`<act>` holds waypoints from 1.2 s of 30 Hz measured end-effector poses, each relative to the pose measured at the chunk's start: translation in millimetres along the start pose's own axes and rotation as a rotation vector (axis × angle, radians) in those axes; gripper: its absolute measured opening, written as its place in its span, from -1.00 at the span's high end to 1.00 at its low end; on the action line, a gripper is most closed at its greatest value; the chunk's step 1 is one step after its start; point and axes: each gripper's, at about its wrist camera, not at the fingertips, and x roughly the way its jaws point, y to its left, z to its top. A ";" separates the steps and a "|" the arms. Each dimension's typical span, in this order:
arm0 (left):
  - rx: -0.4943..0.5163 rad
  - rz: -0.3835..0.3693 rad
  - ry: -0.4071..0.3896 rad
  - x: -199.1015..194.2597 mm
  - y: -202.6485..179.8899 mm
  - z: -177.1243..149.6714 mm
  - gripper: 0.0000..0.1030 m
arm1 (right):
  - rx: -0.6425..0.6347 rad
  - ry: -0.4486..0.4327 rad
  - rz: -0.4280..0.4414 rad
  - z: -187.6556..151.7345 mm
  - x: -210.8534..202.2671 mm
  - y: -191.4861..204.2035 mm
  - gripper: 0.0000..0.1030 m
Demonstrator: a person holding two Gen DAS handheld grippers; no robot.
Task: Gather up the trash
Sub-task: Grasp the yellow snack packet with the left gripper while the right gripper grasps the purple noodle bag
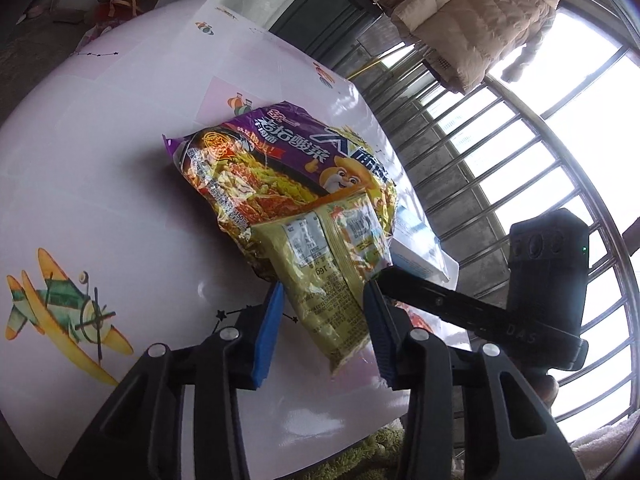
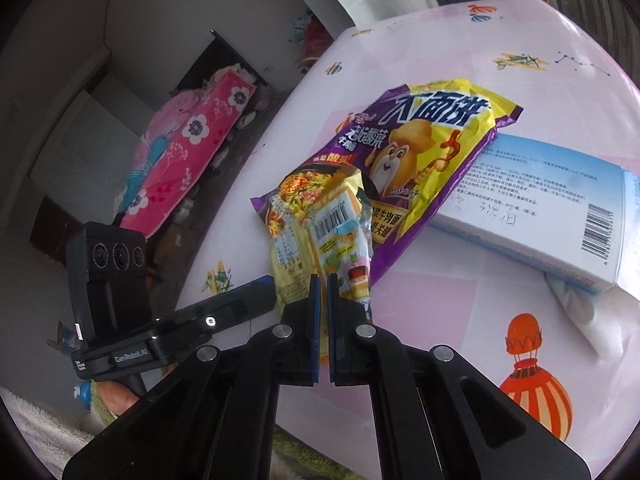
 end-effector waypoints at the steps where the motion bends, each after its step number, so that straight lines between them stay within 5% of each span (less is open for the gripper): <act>1: -0.008 -0.019 -0.004 -1.6 0.6 0.6 0.26 | 0.007 0.010 0.000 -0.6 2.7 -2.0 0.96; 8: -0.059 -0.126 -0.015 -1.8 8.6 6.8 0.28 | 0.064 0.039 0.029 -0.6 6.8 -16.4 0.98; 21: -0.001 0.058 -0.009 18.2 8.8 15.8 0.31 | 0.068 0.060 0.035 -1.2 3.1 -19.6 0.98; 30: -0.090 -0.058 -0.007 21.1 16.9 19.8 0.33 | 0.049 0.061 0.021 6.6 9.3 -11.8 0.98; 36: -0.072 -0.055 -0.026 16.0 12.9 20.7 0.86 | 0.059 0.039 0.021 3.2 1.5 -14.6 0.98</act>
